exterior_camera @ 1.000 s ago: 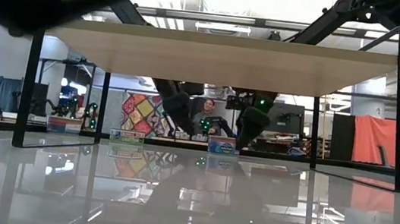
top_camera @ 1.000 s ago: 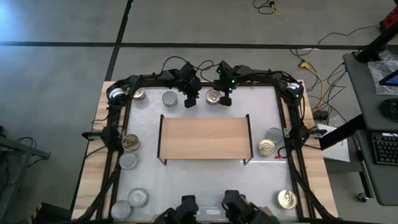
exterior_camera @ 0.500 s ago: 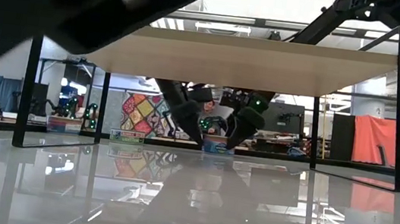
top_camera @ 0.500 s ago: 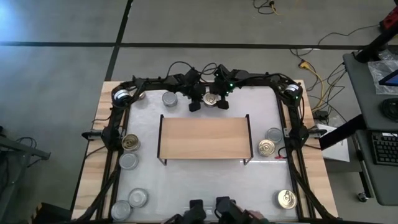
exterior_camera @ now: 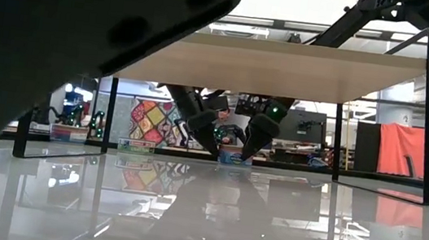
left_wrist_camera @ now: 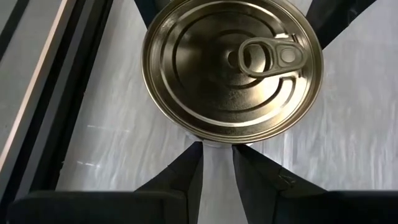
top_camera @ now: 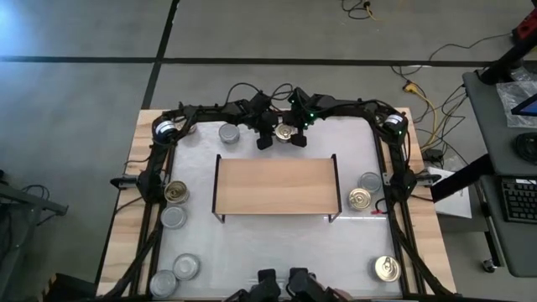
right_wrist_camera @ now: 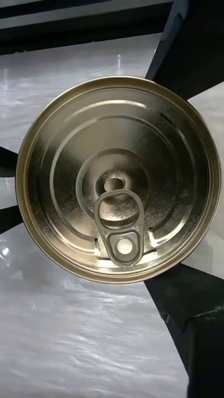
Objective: Stack canned seafood by type on shelf
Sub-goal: Put the blue-pink tuna can on the shelf
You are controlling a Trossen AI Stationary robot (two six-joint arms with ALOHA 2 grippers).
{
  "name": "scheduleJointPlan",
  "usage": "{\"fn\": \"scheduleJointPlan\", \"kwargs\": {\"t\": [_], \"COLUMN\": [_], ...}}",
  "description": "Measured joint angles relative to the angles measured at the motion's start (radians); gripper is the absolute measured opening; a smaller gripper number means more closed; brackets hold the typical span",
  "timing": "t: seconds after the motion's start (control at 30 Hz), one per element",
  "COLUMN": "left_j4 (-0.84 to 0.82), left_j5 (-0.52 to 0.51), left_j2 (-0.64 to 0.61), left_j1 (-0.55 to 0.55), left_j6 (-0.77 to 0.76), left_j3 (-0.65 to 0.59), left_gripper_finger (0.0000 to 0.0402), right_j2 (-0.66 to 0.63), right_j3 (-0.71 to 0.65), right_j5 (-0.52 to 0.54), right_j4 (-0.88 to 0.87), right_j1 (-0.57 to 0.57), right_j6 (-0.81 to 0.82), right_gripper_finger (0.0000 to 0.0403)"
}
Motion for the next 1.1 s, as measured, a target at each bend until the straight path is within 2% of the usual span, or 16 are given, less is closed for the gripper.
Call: {"fn": "scheduleJointPlan", "kwargs": {"t": [0.2, 0.37, 0.93, 1.1], "left_j4": [-0.002, 0.006, -0.044, -0.032], "left_j5": [0.015, 0.017, 0.024, 0.031], "left_j2": [0.0, 0.002, 0.002, 0.002], "left_j1": [-0.004, -0.007, -0.01, -0.012], "left_j6": [-0.007, -0.01, -0.065, -0.061], "left_j3": [0.001, 0.001, 0.021, 0.024], "left_gripper_finger": [0.0075, 0.0075, 0.0075, 0.0075], "right_j2": [-0.021, -0.034, -0.035, -0.058], "right_j3": [0.0, 0.0, 0.0, 0.0], "right_j5": [-0.009, -0.003, -0.051, -0.032], "right_j4": [-0.034, -0.025, -0.026, -0.047], "right_j1": [0.004, 0.006, 0.013, 0.015], "right_j6": [0.007, -0.108, 0.063, 0.049], "right_gripper_finger": [0.038, 0.038, 0.038, 0.038]}}
